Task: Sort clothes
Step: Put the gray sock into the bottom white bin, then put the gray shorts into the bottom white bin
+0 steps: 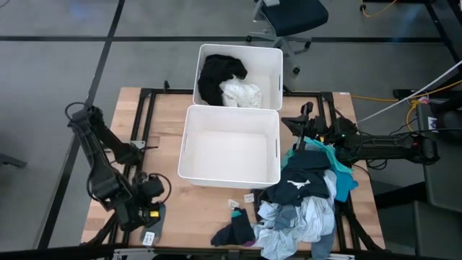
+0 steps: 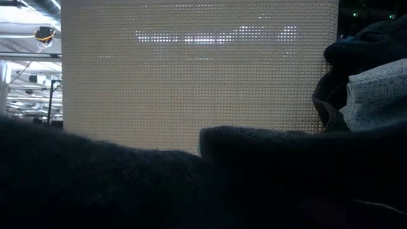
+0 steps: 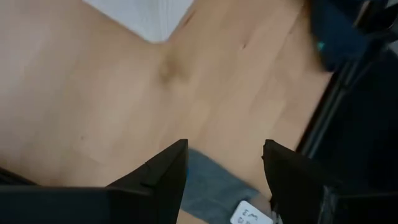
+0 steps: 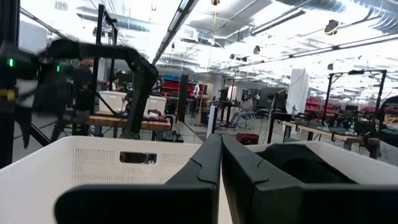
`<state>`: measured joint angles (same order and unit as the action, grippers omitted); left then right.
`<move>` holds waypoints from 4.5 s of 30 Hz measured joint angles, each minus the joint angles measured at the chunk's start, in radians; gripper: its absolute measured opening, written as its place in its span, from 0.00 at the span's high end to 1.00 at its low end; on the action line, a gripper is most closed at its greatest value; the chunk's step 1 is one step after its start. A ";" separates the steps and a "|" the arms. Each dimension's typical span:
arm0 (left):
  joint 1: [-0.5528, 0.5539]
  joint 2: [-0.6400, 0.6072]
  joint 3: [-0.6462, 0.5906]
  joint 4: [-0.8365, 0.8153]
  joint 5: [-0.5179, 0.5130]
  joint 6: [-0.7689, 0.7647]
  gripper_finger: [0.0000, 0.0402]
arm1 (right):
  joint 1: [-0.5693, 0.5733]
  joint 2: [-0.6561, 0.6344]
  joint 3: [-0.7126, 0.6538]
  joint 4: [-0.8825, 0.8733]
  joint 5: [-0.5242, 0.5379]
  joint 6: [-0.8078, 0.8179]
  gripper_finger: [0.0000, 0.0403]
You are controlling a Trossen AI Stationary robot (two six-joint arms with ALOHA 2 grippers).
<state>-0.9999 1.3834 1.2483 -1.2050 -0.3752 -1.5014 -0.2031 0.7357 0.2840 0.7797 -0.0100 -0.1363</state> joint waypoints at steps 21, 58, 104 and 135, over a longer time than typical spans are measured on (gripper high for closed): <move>-0.020 0.000 -0.502 0.528 0.174 -0.001 0.52 | 0.000 0.000 0.000 0.014 0.000 -0.026 0.96; 0.012 0.073 -0.500 0.525 0.358 0.230 0.99 | 0.000 0.000 0.000 0.012 0.000 -0.026 0.96; 0.794 -0.353 -0.053 0.742 -0.160 1.635 0.97 | 0.000 0.000 0.000 0.003 0.045 -0.026 0.96; 1.064 -0.479 -0.345 0.990 0.018 1.655 0.61 | 0.000 0.000 0.000 -0.004 0.045 -0.022 0.96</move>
<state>0.0643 0.9049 0.9032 -0.2154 -0.3571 0.1536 -0.2029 0.7357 0.2844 0.7758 0.0347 -0.1587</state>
